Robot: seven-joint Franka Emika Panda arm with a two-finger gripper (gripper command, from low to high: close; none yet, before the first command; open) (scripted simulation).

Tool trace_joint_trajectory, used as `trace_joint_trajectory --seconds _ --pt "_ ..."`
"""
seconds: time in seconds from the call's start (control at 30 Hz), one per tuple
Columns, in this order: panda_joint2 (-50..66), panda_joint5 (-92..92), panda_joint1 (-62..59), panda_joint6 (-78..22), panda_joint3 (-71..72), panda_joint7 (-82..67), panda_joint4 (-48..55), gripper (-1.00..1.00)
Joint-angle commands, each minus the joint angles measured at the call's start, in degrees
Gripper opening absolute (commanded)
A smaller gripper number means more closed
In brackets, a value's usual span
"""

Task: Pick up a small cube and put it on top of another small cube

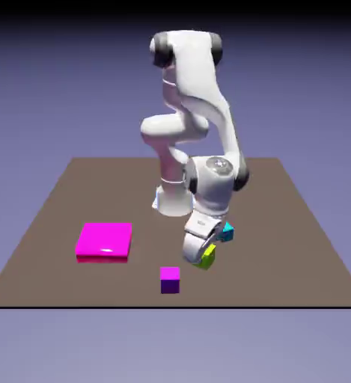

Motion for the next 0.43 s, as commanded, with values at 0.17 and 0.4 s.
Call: trace_joint_trajectory --seconds 0.17,0.4 --pt "4.1 0.6 -2.9 6.1 -1.3 -4.8 -1.6 -1.0" --pt "1.7 0.2 -2.6 3.6 -1.5 -4.6 -1.5 1.0"
